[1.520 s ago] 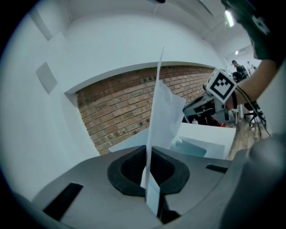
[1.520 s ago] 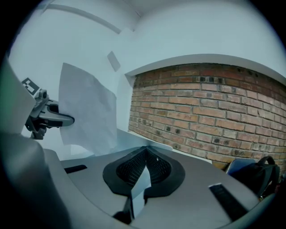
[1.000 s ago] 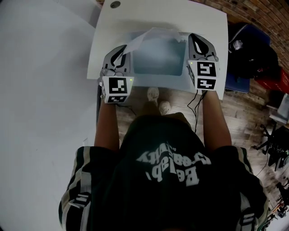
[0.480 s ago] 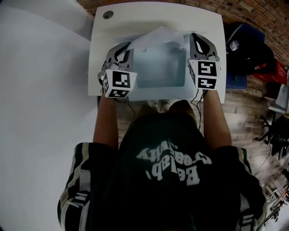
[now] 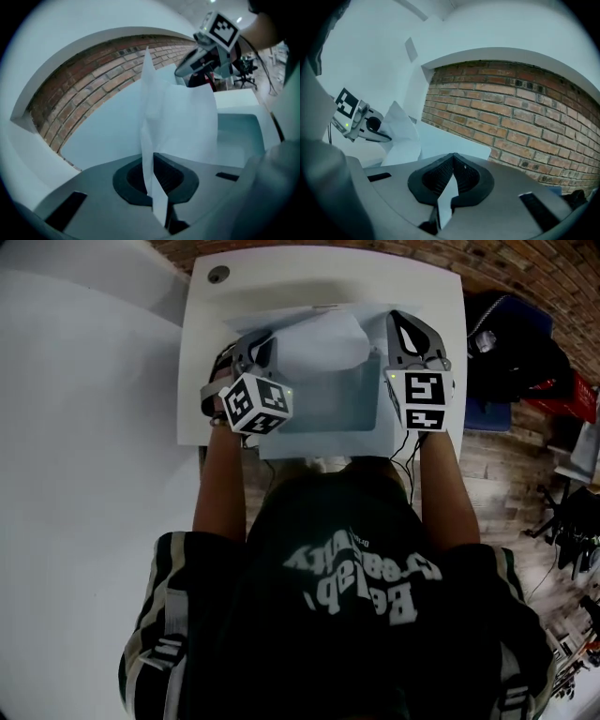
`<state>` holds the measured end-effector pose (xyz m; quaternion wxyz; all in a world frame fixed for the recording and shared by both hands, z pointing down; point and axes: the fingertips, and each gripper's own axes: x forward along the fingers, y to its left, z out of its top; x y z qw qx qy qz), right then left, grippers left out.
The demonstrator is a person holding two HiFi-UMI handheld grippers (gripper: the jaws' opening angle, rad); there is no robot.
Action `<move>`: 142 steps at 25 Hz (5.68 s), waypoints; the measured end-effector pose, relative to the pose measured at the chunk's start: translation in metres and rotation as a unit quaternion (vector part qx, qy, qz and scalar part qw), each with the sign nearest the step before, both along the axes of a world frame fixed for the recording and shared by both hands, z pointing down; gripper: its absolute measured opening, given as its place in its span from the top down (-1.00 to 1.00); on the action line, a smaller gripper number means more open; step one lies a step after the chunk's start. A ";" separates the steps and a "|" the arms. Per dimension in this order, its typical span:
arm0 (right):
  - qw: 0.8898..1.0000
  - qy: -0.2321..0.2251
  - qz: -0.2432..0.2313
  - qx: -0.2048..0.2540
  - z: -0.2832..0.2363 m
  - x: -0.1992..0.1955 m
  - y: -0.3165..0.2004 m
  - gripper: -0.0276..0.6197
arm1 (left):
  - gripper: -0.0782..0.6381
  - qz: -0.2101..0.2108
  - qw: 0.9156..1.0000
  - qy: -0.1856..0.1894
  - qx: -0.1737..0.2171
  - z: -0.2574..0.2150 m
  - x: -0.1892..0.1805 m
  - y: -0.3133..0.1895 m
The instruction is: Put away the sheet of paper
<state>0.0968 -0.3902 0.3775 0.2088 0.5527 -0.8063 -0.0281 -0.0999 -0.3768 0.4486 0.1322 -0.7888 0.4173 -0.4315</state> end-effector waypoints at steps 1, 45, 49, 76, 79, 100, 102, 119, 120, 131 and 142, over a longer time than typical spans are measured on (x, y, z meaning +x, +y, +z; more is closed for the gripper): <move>1.000 -0.002 -0.002 -0.001 0.000 0.000 -0.002 0.94 | 0.78 0.000 1.000 -0.024 0.004 0.004 0.002 -0.002; 0.999 0.011 -0.030 -0.010 0.004 -0.001 -0.028 0.93 | -0.06 0.035 0.999 0.014 -0.022 0.020 0.062 0.038; 0.999 0.011 -0.031 -0.011 0.005 0.000 -0.028 0.94 | 0.61 0.017 0.999 0.040 -0.032 0.029 0.064 0.038; 0.999 0.024 -0.036 -0.020 0.011 -0.002 -0.042 0.93 | 0.78 -0.017 0.984 0.024 -0.174 0.151 0.089 -0.009; 0.999 0.025 -0.035 -0.022 0.013 -0.003 -0.042 0.93 | 0.77 -0.017 0.983 0.028 -0.178 0.154 0.089 -0.010; 0.999 0.024 -0.033 -0.018 0.011 -0.005 -0.039 0.93 | 0.78 -0.005 0.968 0.035 -0.250 0.172 0.089 0.030; 0.999 0.026 -0.035 -0.017 0.011 -0.005 -0.037 0.93 | 0.78 -0.005 0.966 0.030 -0.256 0.173 0.088 0.034; 0.999 0.021 -0.045 -0.014 0.009 -0.005 -0.027 0.93 | 0.78 -0.004 0.921 0.017 -0.389 0.174 0.092 0.082; 0.999 0.021 -0.046 -0.014 0.009 -0.005 -0.026 0.93 | 0.78 -0.005 0.919 0.017 -0.394 0.174 0.092 0.084; 0.998 0.019 -0.054 -0.014 0.008 -0.004 -0.017 0.93 | 0.78 -0.023 0.952 0.029 -0.305 0.156 0.101 0.046; 0.998 0.017 -0.059 -0.013 0.007 -0.004 -0.014 0.93 | 0.78 -0.016 0.940 0.017 -0.341 0.171 0.102 0.074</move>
